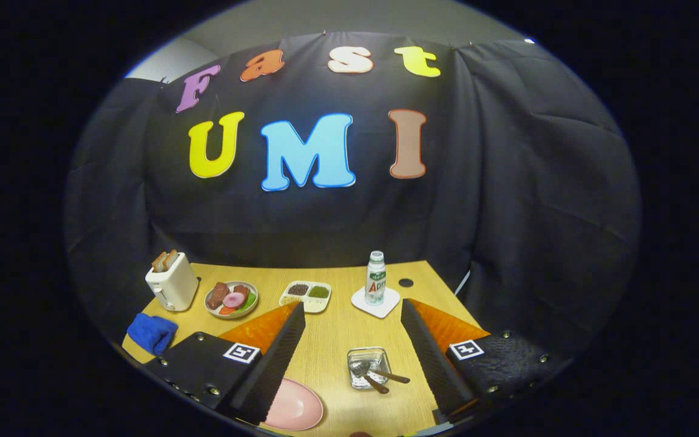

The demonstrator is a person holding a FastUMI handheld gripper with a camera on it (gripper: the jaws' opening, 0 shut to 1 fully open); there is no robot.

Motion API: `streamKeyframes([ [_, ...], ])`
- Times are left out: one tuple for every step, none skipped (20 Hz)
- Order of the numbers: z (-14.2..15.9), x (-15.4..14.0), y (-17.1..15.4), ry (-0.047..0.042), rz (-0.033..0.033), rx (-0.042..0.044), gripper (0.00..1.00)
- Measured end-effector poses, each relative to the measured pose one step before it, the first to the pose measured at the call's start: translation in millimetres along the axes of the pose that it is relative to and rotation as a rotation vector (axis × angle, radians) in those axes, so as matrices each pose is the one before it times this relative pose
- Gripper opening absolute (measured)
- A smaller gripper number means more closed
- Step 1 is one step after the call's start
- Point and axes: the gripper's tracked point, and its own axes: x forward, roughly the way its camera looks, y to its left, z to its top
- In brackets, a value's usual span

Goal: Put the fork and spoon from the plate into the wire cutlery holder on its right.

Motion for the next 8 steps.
streamKeyframes([
  [12.98,-4.27,1.30,-0.04894,-0.01204,-0.01265,0.98],
  [13.65,-3.10,1.28,-0.05275,-0.01065,-0.00957,0.98],
  [12.51,-3.12,0.58,-0.04689,-0.01263,-0.00229,0.98],
  [8.48,-0.87,0.51,-0.03690,-0.00959,-0.00007,0.98],
  [5.76,-0.74,2.96,-0.02457,-0.00167,0.00165,0.98],
  [2.64,-0.31,2.39,-0.01617,0.00112,-0.00312,0.98],
  [1.58,0.52,2.45,-0.00930,0.00452,-0.00392,0.98],
  [-0.55,0.92,3.88,-0.00472,0.00816,-0.00297,0.98],
])
